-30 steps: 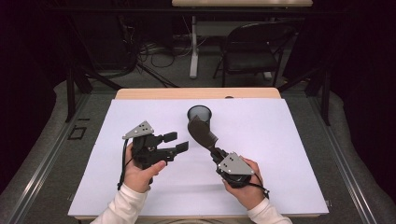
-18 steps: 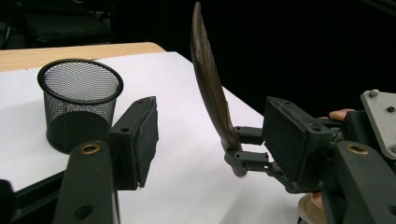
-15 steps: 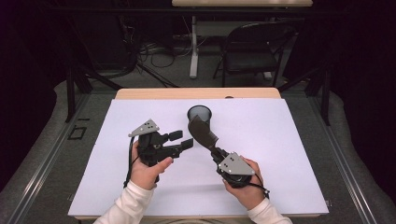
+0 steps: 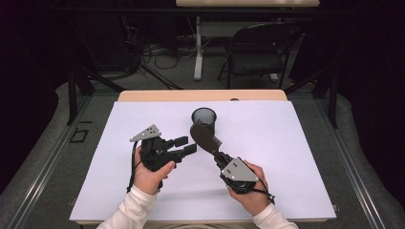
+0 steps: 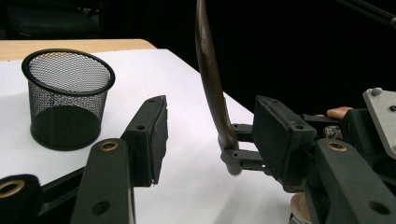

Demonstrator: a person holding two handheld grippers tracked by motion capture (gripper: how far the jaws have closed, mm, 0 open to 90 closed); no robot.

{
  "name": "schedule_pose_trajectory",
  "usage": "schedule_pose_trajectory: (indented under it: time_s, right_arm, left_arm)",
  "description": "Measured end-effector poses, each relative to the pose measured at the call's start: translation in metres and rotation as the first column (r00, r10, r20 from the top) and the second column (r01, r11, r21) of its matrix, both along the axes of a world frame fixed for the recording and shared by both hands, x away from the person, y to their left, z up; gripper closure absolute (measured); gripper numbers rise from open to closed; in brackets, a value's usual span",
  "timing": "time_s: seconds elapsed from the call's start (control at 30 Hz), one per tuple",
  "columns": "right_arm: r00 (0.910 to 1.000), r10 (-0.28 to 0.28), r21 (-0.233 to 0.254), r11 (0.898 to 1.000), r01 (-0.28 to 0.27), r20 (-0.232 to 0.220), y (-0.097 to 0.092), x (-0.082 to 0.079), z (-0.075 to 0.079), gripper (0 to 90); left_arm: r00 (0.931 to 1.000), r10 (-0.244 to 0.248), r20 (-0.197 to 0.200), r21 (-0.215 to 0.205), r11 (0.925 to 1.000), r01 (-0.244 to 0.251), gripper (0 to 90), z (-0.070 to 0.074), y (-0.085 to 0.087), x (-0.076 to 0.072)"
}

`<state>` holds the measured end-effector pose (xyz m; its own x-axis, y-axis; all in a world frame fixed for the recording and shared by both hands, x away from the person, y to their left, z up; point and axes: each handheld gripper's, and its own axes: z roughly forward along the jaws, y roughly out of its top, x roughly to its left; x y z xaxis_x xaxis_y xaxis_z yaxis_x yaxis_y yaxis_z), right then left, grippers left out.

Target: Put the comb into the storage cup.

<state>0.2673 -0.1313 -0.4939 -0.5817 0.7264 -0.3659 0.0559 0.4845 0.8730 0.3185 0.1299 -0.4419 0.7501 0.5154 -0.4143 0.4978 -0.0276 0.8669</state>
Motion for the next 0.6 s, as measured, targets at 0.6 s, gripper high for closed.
schedule_pose_trajectory:
  time_s: [0.6]
  right_arm:
    - [0.9999,0.013,-0.005,1.0,-0.013,0.001,0.0048,-0.0028,-0.0041,73.0]
  left_arm:
    - [0.9999,-0.011,0.001,-0.006,0.9999,0.011,47.2,-0.0035,0.0001,-0.0014]
